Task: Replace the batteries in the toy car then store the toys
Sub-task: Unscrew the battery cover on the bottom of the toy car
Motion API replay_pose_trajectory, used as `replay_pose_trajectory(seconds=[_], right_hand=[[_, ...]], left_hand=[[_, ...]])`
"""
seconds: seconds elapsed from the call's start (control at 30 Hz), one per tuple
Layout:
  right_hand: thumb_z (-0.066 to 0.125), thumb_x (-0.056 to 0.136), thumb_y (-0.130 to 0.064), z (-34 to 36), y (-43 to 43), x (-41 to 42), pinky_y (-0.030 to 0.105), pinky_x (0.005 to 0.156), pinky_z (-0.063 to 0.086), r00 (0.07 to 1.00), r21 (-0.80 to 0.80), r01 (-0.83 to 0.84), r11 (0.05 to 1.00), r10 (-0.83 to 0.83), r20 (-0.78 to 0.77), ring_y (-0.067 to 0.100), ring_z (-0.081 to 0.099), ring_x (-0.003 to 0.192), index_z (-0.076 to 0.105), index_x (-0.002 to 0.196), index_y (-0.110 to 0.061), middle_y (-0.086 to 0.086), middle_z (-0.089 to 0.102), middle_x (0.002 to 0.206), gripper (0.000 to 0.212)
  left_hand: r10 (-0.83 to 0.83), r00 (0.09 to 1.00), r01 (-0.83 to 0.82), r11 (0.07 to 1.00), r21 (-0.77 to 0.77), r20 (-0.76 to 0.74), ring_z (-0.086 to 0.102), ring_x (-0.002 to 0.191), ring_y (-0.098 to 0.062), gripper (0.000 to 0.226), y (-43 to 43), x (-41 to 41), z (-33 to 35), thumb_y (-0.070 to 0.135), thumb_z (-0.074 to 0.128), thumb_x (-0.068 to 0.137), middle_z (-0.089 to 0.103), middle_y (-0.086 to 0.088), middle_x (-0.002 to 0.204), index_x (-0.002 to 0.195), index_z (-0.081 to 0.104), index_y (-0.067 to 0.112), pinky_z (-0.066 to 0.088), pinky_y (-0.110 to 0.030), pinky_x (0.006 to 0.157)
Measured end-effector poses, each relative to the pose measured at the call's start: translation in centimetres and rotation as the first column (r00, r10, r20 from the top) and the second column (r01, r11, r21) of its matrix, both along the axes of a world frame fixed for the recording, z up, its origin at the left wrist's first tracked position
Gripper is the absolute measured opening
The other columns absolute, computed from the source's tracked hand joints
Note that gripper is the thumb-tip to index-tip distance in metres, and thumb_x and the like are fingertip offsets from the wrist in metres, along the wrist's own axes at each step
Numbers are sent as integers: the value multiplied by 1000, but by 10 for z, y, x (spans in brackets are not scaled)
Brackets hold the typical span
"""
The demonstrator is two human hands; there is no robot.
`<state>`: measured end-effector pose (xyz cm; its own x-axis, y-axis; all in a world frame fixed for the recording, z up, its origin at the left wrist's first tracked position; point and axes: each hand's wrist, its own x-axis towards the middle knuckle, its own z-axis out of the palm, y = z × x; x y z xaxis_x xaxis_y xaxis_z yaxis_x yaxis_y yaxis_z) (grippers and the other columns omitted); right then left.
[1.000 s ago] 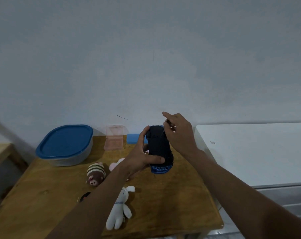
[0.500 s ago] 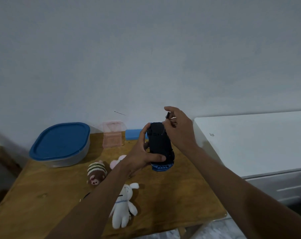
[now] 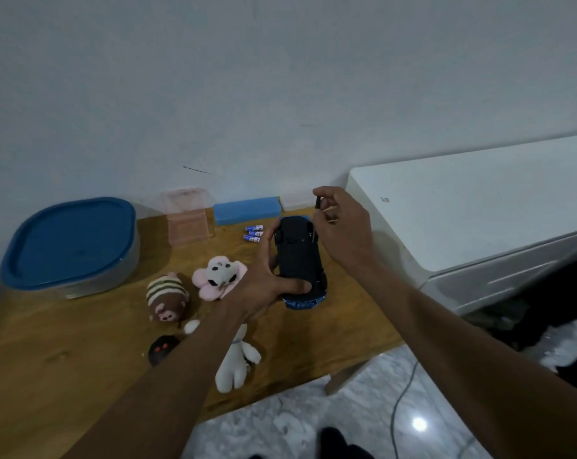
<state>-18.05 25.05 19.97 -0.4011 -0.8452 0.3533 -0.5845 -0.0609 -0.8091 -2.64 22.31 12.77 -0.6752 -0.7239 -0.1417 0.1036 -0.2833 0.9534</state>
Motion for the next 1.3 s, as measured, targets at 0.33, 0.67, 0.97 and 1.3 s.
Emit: replay_pose_trajectory(seconds=[0.33, 0.67, 0.97, 1.3], right_hand=[[59, 83, -7, -18, 8, -43, 0, 67, 41, 994, 158, 99, 982, -90, -68, 3, 55, 69, 63, 107, -20, -8, 58, 77, 27], [62, 86, -10, -126, 57, -105, 20, 66, 41, 989, 573, 96, 814, -15, -144, 13, 58, 76, 62, 112, -16, -1, 61, 81, 27], [53, 83, -10, -172, 61, -117, 28, 70, 41, 971, 656, 51, 753, 118, -210, 25, 56, 85, 59, 87, -14, 7, 63, 90, 8], [58, 87, -17, -179, 56, -120, 38, 79, 53, 979, 672, 91, 735, 58, -196, 24, 60, 88, 64, 95, -12, 6, 65, 95, 11]], left_hand=[[38, 997, -37, 999, -28, 68, 53, 126, -31, 121, 3, -24, -20, 7, 89, 50, 46, 2, 144, 136, 26, 63, 49, -62, 93], [52, 989, -65, 994, 90, 142, 53, 125, -20, 123, 37, -59, -58, 3, 88, 50, 47, 10, 141, 141, 25, 56, 52, -52, 96], [125, 980, -147, 979, 140, 156, 55, 124, -22, 122, 58, -73, -76, -2, 86, 53, 47, 6, 143, 142, 25, 54, 49, -56, 97], [147, 977, -174, 969, 177, 157, 56, 124, -28, 121, 60, -72, -70, 2, 88, 49, 50, -3, 142, 136, 27, 62, 49, -58, 97]])
